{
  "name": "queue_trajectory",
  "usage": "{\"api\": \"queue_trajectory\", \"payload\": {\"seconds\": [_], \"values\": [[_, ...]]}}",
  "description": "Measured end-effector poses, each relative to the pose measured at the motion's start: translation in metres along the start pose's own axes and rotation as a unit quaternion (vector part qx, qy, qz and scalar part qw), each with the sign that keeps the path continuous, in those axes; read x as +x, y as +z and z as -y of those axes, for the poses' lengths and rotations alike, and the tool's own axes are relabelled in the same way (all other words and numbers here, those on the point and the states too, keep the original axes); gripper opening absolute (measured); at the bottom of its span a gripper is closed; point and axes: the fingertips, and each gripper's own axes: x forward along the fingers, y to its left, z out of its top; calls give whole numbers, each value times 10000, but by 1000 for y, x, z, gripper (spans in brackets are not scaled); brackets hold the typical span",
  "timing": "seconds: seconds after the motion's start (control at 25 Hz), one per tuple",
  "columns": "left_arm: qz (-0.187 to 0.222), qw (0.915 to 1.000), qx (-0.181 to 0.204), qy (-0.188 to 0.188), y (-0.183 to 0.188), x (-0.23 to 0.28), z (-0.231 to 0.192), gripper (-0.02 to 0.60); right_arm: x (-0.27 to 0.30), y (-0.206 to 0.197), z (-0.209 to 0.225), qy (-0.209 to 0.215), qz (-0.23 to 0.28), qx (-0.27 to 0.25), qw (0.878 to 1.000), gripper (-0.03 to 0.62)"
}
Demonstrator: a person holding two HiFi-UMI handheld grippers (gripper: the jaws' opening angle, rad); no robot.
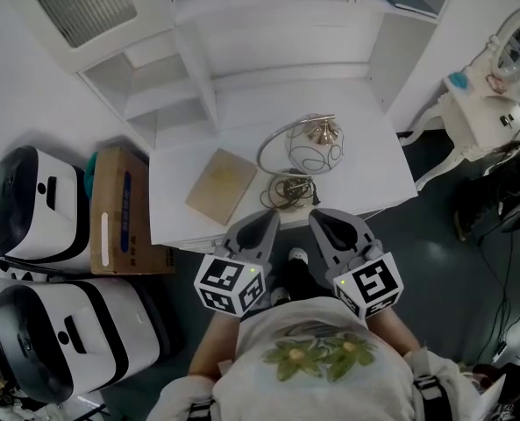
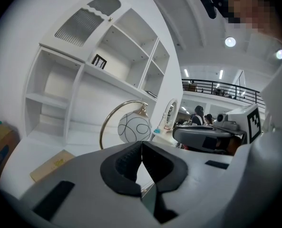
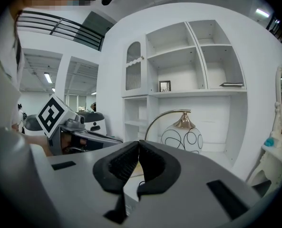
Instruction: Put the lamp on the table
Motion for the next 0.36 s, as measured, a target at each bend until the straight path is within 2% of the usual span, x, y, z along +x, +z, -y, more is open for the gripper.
{"api": "queue_trajectory", "payload": {"seconds": [0.36], "values": [[-261, 9995, -187, -70, -20, -2, 8, 29, -10, -20, -8, 50, -278, 184, 9994, 32]]}}
